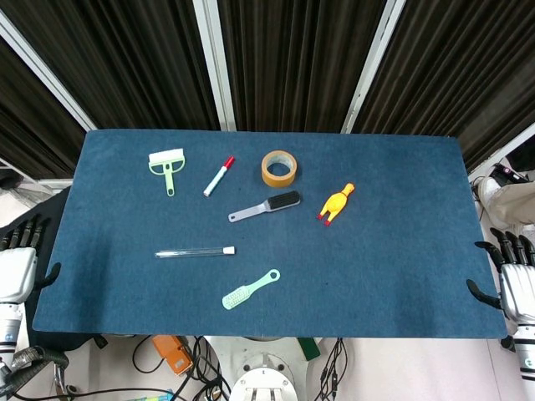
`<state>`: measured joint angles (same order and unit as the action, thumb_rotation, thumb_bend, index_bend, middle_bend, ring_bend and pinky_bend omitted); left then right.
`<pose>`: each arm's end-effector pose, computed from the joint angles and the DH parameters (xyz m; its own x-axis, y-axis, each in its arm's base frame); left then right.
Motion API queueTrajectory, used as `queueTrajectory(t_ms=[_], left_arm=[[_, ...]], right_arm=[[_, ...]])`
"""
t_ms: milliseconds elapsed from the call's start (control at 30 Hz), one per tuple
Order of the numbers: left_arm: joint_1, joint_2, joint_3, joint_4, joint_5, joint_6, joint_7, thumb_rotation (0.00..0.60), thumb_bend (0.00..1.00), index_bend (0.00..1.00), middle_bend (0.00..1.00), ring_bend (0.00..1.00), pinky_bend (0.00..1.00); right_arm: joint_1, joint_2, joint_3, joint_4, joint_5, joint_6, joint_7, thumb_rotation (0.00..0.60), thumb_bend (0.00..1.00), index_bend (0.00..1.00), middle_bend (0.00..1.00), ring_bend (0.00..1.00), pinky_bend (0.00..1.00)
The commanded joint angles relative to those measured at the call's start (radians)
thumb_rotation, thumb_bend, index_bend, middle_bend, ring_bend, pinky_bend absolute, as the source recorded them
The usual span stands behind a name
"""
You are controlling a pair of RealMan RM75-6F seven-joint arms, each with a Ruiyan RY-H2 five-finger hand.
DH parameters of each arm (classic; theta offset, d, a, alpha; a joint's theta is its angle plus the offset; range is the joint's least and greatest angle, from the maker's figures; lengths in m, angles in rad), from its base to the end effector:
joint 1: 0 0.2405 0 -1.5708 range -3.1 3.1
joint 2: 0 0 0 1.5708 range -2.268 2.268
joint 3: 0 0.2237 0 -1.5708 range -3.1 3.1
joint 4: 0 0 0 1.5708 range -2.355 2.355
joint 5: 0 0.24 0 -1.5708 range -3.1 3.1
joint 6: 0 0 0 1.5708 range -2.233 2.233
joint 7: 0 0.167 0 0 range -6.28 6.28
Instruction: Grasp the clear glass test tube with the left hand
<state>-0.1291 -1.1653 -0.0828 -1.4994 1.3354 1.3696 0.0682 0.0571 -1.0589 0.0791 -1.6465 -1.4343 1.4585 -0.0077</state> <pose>-0.3331 0.2257 0.1163 0.4844 0.0667 0.8723 0.8640 0.1197 -0.4890 -0.3070 -0.2023 0.1372 0.4170 -0.0097 0.9089 -0.9058 0.0779 0.4164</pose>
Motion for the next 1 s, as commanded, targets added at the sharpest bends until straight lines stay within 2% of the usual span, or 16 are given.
queueTrajectory(t_ms=[33, 300, 433, 600, 767, 1000], left_arm=[[-0.005, -0.004, 0.002, -0.002, 0.0, -0.009, 0.003, 0.6, 0.31, 0.04, 0.0, 0.0, 0.12], [-0.057, -0.013, 0.004, -0.049, 0.038, -0.063, 0.021, 0.6, 0.29, 0.04, 0.0, 0.0, 0.12], [-0.113, -0.013, -0.023, -0.103, 0.036, -0.109, 0.077, 0.6, 0.22, 0.04, 0.02, 0.0, 0.12], [-0.182, -0.035, -0.039, -0.174, -0.025, -0.202, 0.185, 0.6, 0.21, 0.04, 0.06, 0.0, 0.12], [-0.237, -0.094, -0.028, -0.238, -0.12, -0.275, 0.342, 0.6, 0.21, 0.04, 0.12, 0.0, 0.12], [-0.293, -0.187, -0.019, -0.3, -0.214, -0.289, 0.5, 0.6, 0.21, 0.11, 0.18, 0.0, 0.12]], right_arm=[[0.0, 0.0, 0.001, 0.0, 0.003, -0.002, 0.005, 0.6, 0.36, 0.31, 0.14, 0.11, 0.02], [0.0, 0.002, 0.001, -0.005, 0.006, -0.006, 0.011, 0.6, 0.36, 0.31, 0.14, 0.11, 0.02], [0.004, 0.002, 0.003, -0.004, 0.011, -0.014, 0.009, 0.6, 0.36, 0.31, 0.14, 0.11, 0.02], [0.008, 0.002, 0.003, -0.004, 0.015, -0.022, 0.005, 0.6, 0.36, 0.31, 0.14, 0.11, 0.02], [0.009, 0.003, 0.003, -0.005, 0.015, -0.025, 0.007, 0.6, 0.36, 0.31, 0.14, 0.11, 0.02], [0.013, 0.004, 0.002, -0.005, 0.015, -0.031, 0.007, 0.6, 0.36, 0.31, 0.14, 0.11, 0.02]])
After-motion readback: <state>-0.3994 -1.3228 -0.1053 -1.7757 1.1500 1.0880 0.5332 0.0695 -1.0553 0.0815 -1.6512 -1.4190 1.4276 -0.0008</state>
